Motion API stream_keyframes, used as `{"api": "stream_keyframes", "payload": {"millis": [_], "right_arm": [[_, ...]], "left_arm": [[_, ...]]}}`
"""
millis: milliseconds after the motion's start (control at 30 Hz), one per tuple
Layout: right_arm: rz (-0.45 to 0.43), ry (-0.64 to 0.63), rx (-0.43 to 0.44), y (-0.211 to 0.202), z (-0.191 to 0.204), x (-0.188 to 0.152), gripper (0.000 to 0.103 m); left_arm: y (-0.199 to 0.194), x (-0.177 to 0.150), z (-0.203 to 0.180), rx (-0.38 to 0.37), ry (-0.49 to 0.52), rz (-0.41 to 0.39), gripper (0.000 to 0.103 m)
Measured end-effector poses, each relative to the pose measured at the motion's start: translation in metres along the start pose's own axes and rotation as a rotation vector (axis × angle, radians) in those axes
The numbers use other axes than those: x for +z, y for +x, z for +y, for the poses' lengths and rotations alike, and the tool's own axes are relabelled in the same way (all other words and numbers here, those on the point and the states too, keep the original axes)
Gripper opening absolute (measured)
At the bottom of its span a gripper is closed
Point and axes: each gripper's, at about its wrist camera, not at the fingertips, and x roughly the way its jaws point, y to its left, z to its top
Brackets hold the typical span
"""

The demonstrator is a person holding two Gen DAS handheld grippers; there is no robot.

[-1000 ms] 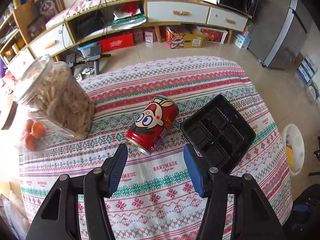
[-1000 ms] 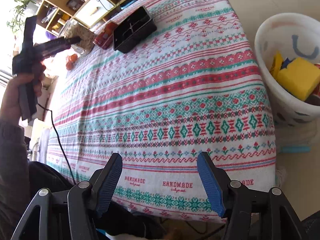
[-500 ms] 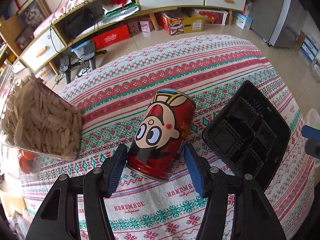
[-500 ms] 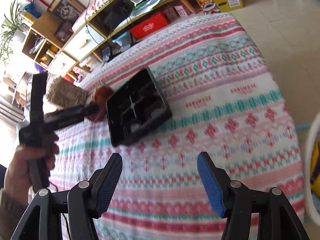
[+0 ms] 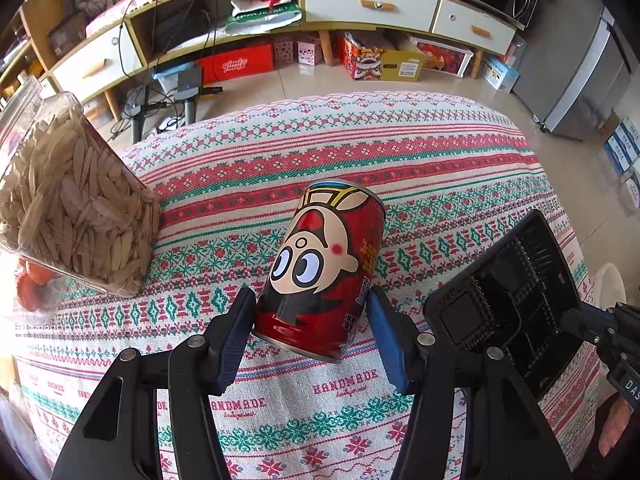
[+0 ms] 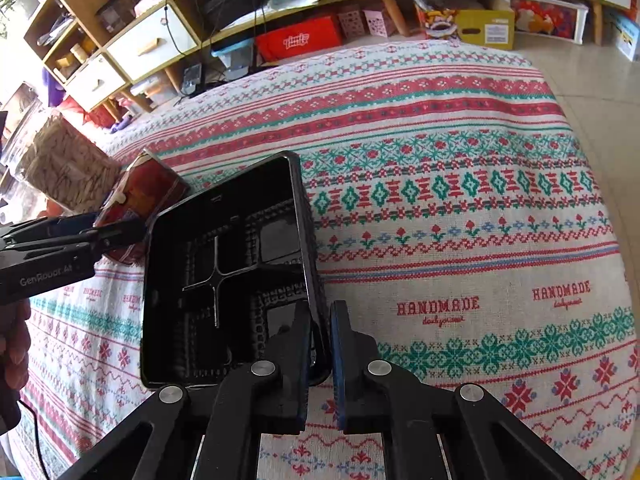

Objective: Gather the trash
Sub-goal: 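Carry the can and black tray to the bucket and open both tools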

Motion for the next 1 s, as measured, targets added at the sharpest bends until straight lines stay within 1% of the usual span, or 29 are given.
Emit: {"api": "stream_keyframes", "payload": {"millis": [133, 233, 400, 500, 567, 700, 800, 1000], "right_arm": [[-0.002, -0.023, 0.009, -0.019, -0.003, -0.006, 0.007], [-0.001, -0.023, 0.013, -0.034, -0.015, -0.014, 0.007], [-0.02, 0.042, 0.028, -0.058, -0.048, -0.036, 0.007], [-0.02, 0.093, 0.044, -0.068, -0.062, -0.041, 0.007], [-0.032, 0.105, 0.031, -0.078, -0.068, -0.042, 0.007], [-0.075, 0.152, 0.026, -0.106, -0.089, -0.044, 0.007], [-0.12, 0.194, 0.004, -0.13, -0.111, -0.043, 0.007], [-0.261, 0.305, 0.01, -0.197, -0.167, -0.052, 0.007]], "left_arm": [[-0.013, -0.001, -0.011, -0.022, 0.002, -0.023, 0.06], [-0.023, -0.004, -0.022, -0.052, 0.0, -0.038, 0.06], [-0.037, -0.016, -0.047, -0.092, 0.019, -0.043, 0.06], [-0.046, -0.027, -0.066, -0.104, 0.034, -0.047, 0.06], [-0.052, -0.032, -0.08, -0.119, 0.048, -0.05, 0.06], [-0.064, -0.048, -0.111, -0.15, 0.086, -0.064, 0.06], [-0.066, -0.059, -0.138, -0.192, 0.113, -0.061, 0.06], [-0.072, -0.074, -0.201, -0.275, 0.209, -0.052, 0.06]]}}
